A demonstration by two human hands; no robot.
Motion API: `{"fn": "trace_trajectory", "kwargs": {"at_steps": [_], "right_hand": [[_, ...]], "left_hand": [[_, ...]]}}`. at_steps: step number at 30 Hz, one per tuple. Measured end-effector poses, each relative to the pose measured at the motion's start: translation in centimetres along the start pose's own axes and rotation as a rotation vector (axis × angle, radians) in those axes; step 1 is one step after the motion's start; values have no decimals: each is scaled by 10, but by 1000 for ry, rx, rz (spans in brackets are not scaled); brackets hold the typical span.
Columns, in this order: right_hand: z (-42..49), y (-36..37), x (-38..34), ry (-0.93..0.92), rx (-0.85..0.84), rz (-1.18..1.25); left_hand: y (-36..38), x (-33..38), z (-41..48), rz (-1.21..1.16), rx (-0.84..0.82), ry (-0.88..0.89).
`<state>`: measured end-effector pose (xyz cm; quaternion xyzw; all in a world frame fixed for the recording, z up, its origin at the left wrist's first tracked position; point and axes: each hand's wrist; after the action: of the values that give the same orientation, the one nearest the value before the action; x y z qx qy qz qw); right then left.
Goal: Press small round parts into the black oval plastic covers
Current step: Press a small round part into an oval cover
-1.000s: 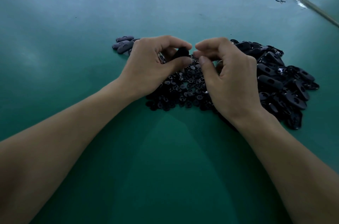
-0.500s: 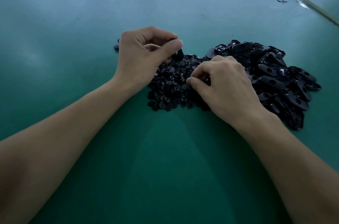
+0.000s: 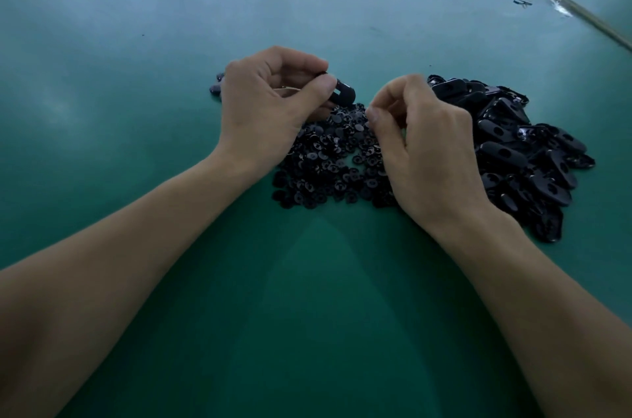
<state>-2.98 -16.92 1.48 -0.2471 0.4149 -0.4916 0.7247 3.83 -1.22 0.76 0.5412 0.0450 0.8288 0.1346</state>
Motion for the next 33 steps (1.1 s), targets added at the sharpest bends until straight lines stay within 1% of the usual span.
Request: {"fn": "trace_trajectory", "kwargs": {"at_steps": [3,6,9,14,18,23,33], "right_hand": [[-1,1,1,-14,39,20],[-1,2,2,-20,64,25],[-1,0,2,-18,84,43],[-1,1,2,35,112,78],[1,1,2,108,155,185],[4,2,1,175,121,336],[5,3,5,259,84,471]], "left_hand": [[4,-1,-4,-9,-24,-32],[5,-3,-5,36,-39,-25],[3,-3,-5,21,-38,-30],[2,-2,-5,-3,-58,-41],[1,-1,-6,15,-92,-26],[3,-1,-7,8,-131,-34],[5,2,-8,-2,-164,-52]]}}
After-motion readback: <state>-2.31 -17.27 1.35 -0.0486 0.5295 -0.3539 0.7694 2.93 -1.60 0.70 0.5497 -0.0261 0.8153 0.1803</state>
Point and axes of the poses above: each hand's wrist, its own z-axis towards the middle knuckle, its own y-axis out of the palm, x = y × z, and after that the axes turned 14 degrees about -z, right-handed
